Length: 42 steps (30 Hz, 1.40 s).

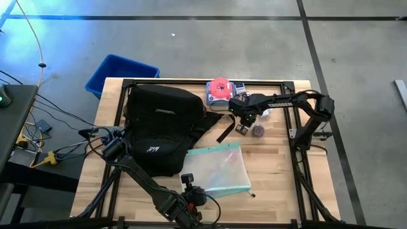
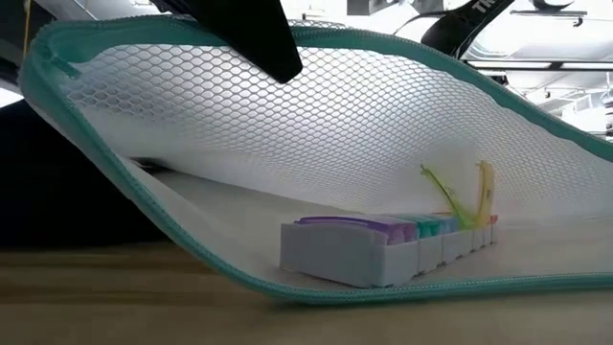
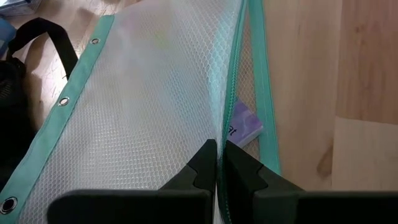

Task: Unpack backpack
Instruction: Put the scented candle into the zip bag

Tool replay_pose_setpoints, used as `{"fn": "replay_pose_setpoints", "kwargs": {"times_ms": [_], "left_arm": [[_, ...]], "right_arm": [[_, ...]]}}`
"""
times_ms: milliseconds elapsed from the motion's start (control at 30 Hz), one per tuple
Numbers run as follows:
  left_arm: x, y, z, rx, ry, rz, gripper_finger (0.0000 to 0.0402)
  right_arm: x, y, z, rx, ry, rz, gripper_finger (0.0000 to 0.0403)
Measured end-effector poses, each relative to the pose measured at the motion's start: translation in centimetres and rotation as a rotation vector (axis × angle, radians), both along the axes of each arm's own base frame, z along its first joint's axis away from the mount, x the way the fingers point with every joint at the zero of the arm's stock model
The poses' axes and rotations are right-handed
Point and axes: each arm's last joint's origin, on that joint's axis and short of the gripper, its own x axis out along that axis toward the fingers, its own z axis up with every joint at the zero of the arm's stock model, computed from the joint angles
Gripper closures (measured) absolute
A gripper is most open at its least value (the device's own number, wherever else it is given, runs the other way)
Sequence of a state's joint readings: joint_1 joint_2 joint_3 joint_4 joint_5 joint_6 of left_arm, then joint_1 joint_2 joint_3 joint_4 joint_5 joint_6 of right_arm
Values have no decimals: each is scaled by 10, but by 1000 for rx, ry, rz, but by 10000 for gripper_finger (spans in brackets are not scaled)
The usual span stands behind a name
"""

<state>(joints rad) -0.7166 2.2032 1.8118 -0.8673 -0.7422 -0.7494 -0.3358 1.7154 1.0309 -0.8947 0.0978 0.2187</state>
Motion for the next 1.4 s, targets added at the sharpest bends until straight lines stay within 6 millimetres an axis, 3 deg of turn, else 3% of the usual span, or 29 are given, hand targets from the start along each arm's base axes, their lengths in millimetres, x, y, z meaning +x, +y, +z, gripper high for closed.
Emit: {"fn": "replay_pose_setpoints", "kwargs": {"times_ms": [133,367,500,567,700,867,1100,1267,1400], "left_arm": [[0,0,0,0,0,0,402],[0,0,0,1,0,0,402],[0,0,0,1,0,0,402],[0,0,0,2,0,-1,402],[2,2,0,12,7,-7,402],[2,3,0,22,15,-19,402],[-1,-1,0,49,29,-59,402],[-1,-1,0,62,36,-73,402],[1,1,0,71,37,-75,402]], "right_arm": [[-1,11,7,65,-19,47,370],[-11,41,29,188,-15,101,256],[-25,72,37,282,127,199,176],[-38,88,45,314,297,258,147],[-53,111,56,233,456,226,117],[-60,129,61,139,382,240,110],[-55,127,49,-9,214,182,109],[-61,102,28,-64,260,-14,107],[-63,90,15,-45,223,-45,91]]}}
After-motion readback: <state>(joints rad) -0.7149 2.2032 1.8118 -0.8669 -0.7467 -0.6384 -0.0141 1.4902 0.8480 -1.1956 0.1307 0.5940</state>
